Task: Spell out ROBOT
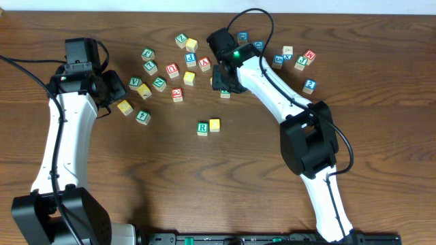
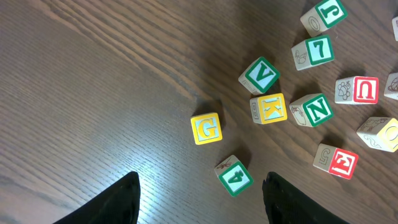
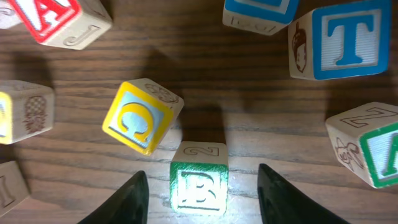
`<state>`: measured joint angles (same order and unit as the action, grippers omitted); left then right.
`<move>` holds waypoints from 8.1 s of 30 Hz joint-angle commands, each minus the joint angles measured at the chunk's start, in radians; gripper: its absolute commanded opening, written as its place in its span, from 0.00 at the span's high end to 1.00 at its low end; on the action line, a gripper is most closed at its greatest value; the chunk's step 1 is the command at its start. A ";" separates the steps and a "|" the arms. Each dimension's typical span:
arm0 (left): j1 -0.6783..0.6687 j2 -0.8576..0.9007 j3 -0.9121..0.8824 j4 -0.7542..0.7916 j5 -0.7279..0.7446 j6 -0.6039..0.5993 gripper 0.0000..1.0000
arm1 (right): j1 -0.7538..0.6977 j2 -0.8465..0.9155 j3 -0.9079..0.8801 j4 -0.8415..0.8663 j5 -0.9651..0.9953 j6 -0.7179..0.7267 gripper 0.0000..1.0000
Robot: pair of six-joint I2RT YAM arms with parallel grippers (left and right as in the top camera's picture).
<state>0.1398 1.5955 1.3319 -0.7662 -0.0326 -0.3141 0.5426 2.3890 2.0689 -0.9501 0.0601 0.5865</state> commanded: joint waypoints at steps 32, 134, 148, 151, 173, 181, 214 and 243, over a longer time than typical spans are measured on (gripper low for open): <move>-0.001 0.002 -0.002 0.002 -0.010 -0.005 0.37 | 0.051 -0.038 -0.039 -0.298 -0.097 -0.068 0.80; -0.001 0.002 -0.002 0.020 -0.009 -0.005 0.37 | 0.128 -0.041 0.162 0.071 0.099 -0.106 0.76; -0.001 0.002 -0.002 0.021 -0.009 -0.005 0.37 | 0.019 -0.182 0.139 -0.449 0.072 -0.109 0.79; -0.001 0.002 -0.002 0.024 -0.009 -0.005 0.37 | 0.006 -0.182 0.073 -0.437 0.047 -0.108 0.79; -0.001 0.002 -0.002 0.027 -0.009 -0.005 0.37 | 0.019 -0.182 -0.381 -0.048 -0.044 -0.056 0.78; -0.001 0.002 -0.002 0.027 -0.009 -0.005 0.37 | 0.021 -0.182 -0.409 -0.037 -0.037 -0.056 0.73; -0.001 0.006 -0.002 0.031 -0.009 -0.005 0.37 | -0.183 -0.362 -0.281 -0.003 -0.037 -0.118 0.52; -0.002 0.054 -0.002 0.069 -0.002 -0.005 0.37 | -0.152 -0.109 -0.281 0.446 0.020 -0.173 0.50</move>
<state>0.1394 1.6413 1.3319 -0.7006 -0.0322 -0.3145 0.3912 2.2593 1.7794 -0.5133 0.0631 0.4267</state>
